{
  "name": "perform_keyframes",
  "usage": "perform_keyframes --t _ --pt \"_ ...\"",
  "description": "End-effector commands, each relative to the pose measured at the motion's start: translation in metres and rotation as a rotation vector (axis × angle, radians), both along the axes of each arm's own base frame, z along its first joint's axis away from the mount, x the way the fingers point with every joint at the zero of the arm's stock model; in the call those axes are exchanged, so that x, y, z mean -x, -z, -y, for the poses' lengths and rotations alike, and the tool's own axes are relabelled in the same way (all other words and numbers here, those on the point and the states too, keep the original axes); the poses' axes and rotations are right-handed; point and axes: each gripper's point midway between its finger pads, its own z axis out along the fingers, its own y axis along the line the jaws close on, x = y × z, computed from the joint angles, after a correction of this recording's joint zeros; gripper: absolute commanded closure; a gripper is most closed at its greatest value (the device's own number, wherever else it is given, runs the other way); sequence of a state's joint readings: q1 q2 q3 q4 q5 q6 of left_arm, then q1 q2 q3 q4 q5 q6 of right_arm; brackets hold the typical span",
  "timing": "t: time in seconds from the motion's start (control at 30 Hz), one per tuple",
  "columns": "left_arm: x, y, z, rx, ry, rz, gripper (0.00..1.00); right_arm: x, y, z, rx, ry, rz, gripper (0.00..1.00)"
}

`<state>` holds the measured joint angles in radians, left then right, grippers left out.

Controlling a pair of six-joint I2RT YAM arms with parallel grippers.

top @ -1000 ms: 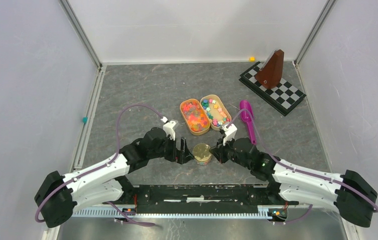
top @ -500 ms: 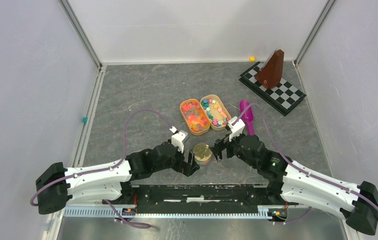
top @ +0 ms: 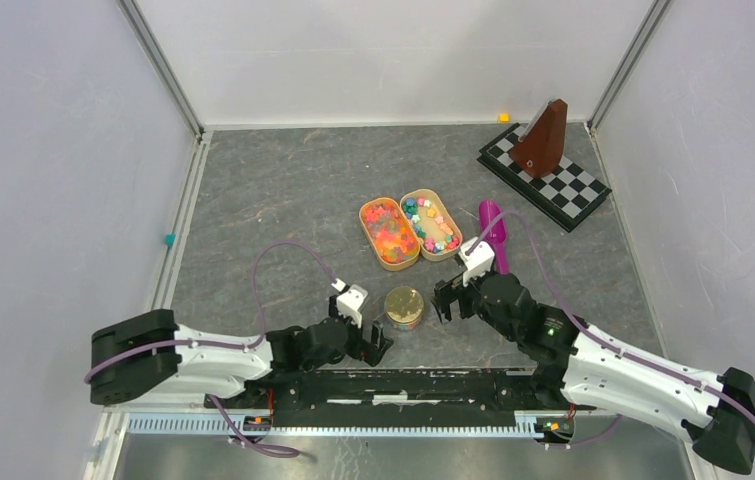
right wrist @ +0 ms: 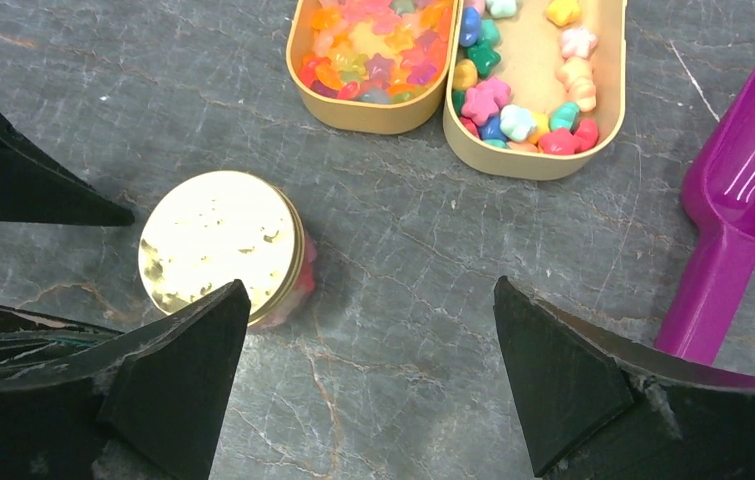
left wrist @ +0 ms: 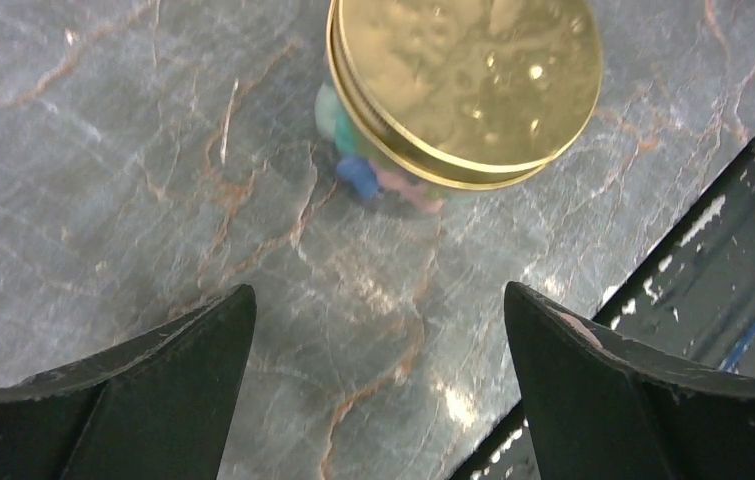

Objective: Pack the candies
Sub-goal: Move the packing bottle to the center of the board.

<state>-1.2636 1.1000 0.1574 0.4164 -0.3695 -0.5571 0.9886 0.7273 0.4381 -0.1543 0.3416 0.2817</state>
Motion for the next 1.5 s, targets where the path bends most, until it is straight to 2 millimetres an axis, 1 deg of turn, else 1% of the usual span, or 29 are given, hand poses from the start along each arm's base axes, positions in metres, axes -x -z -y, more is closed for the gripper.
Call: perform_keyframes --t 0.0,0.13,0.27,0.3,0.53,0.63,0.73,0.9,1.03,1.07,1.37,1.43,1.47 --pt "-0.019 -0.034 0.023 0.114 -0.01 0.173 0.0 0.0 0.003 0.006 0.004 0.012 0.016 0.02" --pt "-0.017 -0.028 0.034 0.098 0.044 0.217 0.0 0.001 0.006 0.007 0.0 0.016 0.011 0.02" --pt "-0.016 -0.014 0.046 0.063 0.101 0.236 0.0 0.003 0.011 0.009 -0.001 0.019 0.005 0.02" --pt "-0.015 -0.008 0.047 0.051 0.105 0.23 0.0 0.003 0.012 0.009 0.0 0.019 0.002 0.02" --pt "-0.022 0.015 0.058 0.07 0.07 0.222 0.0 0.004 0.018 0.006 0.02 -0.001 -0.009 0.02" --pt "-0.022 0.019 0.064 0.1 0.072 0.225 0.0 0.004 0.015 0.002 0.019 -0.018 -0.009 0.02" --pt "-0.027 0.025 0.065 0.091 0.053 0.24 0.0 0.004 0.011 -0.004 0.019 -0.047 -0.006 0.02" --pt "-0.026 0.036 0.079 0.044 0.116 0.261 0.0 0.001 0.008 -0.012 0.03 -0.077 -0.019 0.02" --pt "-0.029 0.041 0.084 0.013 0.137 0.294 0.0 -0.002 0.006 -0.019 0.017 -0.104 -0.037 0.02" --pt "-0.029 0.045 0.085 -0.007 0.147 0.303 0.0 -0.002 0.005 -0.02 0.013 -0.112 -0.042 0.02" --pt "-0.032 0.056 0.094 -0.08 0.202 0.356 0.0 -0.006 0.004 -0.022 -0.038 -0.157 -0.107 0.02" --pt "-0.032 0.058 0.095 -0.099 0.209 0.365 0.0 -0.009 0.005 -0.021 -0.039 -0.147 -0.111 0.04" --pt "-0.033 0.059 0.095 -0.107 0.205 0.372 0.0 -0.007 0.006 -0.024 -0.048 -0.166 -0.119 0.05"
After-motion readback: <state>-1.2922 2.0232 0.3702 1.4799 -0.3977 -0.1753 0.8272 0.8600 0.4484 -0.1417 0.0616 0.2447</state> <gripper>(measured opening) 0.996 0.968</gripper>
